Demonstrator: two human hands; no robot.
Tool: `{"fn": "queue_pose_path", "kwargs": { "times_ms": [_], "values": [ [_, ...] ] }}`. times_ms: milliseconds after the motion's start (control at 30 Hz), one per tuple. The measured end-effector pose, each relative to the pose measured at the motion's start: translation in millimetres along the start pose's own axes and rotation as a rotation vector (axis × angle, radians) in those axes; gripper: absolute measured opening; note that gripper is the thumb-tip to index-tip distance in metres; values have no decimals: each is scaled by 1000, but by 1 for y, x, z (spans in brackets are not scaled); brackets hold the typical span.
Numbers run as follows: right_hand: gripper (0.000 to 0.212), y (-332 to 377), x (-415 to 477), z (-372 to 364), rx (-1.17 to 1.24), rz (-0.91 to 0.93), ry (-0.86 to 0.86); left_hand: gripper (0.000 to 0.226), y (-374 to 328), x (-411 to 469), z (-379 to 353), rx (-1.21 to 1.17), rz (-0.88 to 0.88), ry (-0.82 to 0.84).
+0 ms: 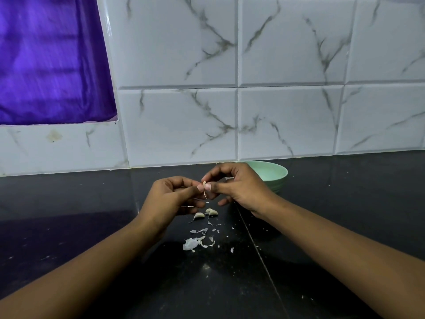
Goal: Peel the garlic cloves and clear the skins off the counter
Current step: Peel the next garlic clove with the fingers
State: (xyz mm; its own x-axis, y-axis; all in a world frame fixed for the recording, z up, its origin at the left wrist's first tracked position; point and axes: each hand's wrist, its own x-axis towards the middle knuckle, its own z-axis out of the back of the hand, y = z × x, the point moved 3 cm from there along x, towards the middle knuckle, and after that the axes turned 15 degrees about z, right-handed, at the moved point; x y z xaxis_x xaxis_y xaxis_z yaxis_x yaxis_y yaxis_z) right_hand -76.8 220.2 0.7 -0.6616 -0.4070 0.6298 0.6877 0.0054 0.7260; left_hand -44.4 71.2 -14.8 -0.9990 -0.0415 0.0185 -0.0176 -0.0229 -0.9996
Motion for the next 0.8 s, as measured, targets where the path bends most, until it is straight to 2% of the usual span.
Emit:
{"fn": "queue_pose_path", "kwargs": {
  "times_ms": [233,467,667,800],
  "values": [
    [9,4,1,2,-122,60,-21,5,-4,-2,0,126,-124,-66],
    [12,2,2,-1,-140,68,16,9,-3,-1,1,70,-76,-65],
    [8,-2,1,-1,105,-74,15,12,-3,-4,1,37,-47,-37],
    [8,-3,0,-1,155,-126,23,12,-4,-4,0,66,-39,-39]
  ]
}}
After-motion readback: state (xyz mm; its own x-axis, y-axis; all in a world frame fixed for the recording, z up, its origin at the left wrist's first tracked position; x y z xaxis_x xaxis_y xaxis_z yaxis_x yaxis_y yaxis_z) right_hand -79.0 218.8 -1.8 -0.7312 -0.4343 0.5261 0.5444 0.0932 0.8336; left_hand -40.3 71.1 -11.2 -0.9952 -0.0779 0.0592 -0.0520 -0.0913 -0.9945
